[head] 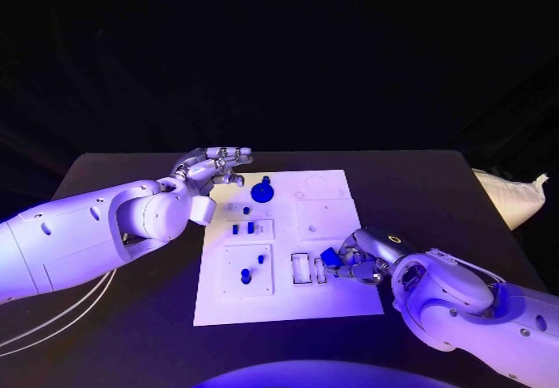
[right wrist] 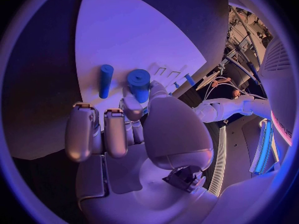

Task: Assemble the parts on the task board

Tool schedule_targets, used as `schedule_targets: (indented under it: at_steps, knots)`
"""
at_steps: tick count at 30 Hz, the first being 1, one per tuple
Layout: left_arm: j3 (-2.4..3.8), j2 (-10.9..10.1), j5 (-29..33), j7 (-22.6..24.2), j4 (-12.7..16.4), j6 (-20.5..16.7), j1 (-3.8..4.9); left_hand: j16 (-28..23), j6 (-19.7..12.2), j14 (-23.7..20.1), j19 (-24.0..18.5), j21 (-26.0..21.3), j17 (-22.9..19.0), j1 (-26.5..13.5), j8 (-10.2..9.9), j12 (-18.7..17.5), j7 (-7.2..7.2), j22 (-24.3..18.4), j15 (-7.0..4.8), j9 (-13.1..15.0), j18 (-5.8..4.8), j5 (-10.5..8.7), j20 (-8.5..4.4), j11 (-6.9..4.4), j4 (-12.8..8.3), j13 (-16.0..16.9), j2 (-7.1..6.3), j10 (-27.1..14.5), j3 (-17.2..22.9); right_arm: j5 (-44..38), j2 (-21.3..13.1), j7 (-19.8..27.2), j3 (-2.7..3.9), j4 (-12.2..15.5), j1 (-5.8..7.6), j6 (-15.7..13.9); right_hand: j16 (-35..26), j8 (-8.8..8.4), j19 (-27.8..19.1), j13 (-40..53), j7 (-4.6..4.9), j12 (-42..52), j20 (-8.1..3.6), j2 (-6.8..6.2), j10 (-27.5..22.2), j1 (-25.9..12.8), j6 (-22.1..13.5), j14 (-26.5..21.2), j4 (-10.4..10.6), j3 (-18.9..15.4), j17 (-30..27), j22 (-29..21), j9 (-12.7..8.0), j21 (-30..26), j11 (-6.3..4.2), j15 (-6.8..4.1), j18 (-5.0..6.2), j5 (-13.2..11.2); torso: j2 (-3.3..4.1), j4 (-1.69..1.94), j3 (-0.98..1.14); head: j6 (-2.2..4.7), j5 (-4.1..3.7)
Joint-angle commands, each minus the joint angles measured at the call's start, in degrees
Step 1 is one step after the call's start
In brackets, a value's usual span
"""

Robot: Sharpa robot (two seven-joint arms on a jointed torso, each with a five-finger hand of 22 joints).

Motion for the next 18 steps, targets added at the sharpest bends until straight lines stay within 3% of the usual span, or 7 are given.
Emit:
schedule_targets:
  at_steps: [1,5,8,13,18]
  knots:
    - [-0.01,-0.01,-0.2,0.18,0.17,1.07,0.01,-0.28,-0.45,-0.52,-0.32,-0.19,-0.06,0.21,0.31,0.29,0.0,-0.06,0.02,-0.04,0.58,-0.15,-0.09,0.1,-0.19,-0.06,0.28,-0.33,-0.28,5.58,-0.43,-0.37,0.38,1.88,0.02,-6.52,0.36,0.37,-0.06,0.21,0.06,0.22,-0.39,0.47,0.5,0.62,0.45,3.51,0.03,0.04,0.04,0.08,1.13,0.35,0.0,-0.44,-0.98,0.71,-0.05,0.0,-0.04,0.08,-0.03]
    - [-0.02,-0.02,-0.22,0.19,0.23,1.07,0.0,-0.28,-0.45,-0.52,-0.32,-0.19,-0.06,0.21,0.31,0.29,0.0,-0.06,0.02,-0.04,0.58,-0.15,-0.09,0.1,-0.19,-0.06,0.28,-0.33,-0.28,8.5,-0.59,-0.24,0.68,3.31,0.17,-8.31,0.43,0.42,-0.06,0.28,0.02,0.06,-0.48,0.54,0.5,0.8,0.41,3.52,0.09,-0.11,0.13,0.08,1.41,0.36,-0.04,-0.48,-0.98,1.66,-0.02,0.02,-0.04,0.07,-0.07]
    - [-0.02,0.0,-0.25,0.19,0.26,1.07,0.0,-0.27,-0.49,-0.58,-0.33,-0.23,-0.16,0.21,0.33,0.39,0.01,-0.09,0.03,-0.03,0.58,-0.14,-0.08,0.11,-0.27,-0.07,0.34,-0.42,-0.39,10.73,-0.24,-0.28,0.77,3.62,0.23,-7.98,0.43,0.42,-0.06,0.28,0.02,0.06,-0.48,0.54,0.5,0.8,0.41,3.52,0.09,-0.11,0.13,0.08,1.41,0.36,-0.04,-0.48,-0.98,1.66,-0.05,0.13,-0.08,-0.01,-0.09]
    - [-0.02,0.03,-0.27,0.18,0.3,1.11,-0.01,-0.27,-0.49,-0.58,-0.33,-0.23,-0.16,0.21,0.33,0.39,0.01,-0.09,0.03,-0.03,0.58,-0.14,-0.08,0.11,-0.27,-0.07,0.34,-0.42,-0.39,13.0,0.93,-0.36,0.81,3.36,0.27,-5.94,0.4,0.42,-0.06,0.17,0.02,-0.11,-0.5,0.54,0.42,0.87,0.37,3.51,0.09,-0.15,0.07,0.08,1.48,0.36,-0.05,-0.49,-0.98,1.81,-0.04,0.06,-0.08,-0.06,0.08]
    - [-0.02,0.11,-0.27,0.17,0.32,1.15,-0.01,-0.27,-0.49,-0.58,-0.33,-0.23,-0.16,0.21,0.33,0.39,0.01,-0.09,0.03,-0.03,0.58,-0.14,-0.08,0.11,-0.27,-0.07,0.34,-0.42,-0.39,14.68,3.2,-0.66,0.76,2.32,0.28,-1.1,0.39,0.41,-0.06,-0.12,0.11,-0.71,-0.48,0.64,0.19,-0.03,0.25,3.49,0.41,-0.77,0.01,0.11,1.79,0.37,0.04,-0.45,-1.0,1.89,-0.01,0.16,-0.07,-0.25,0.23]
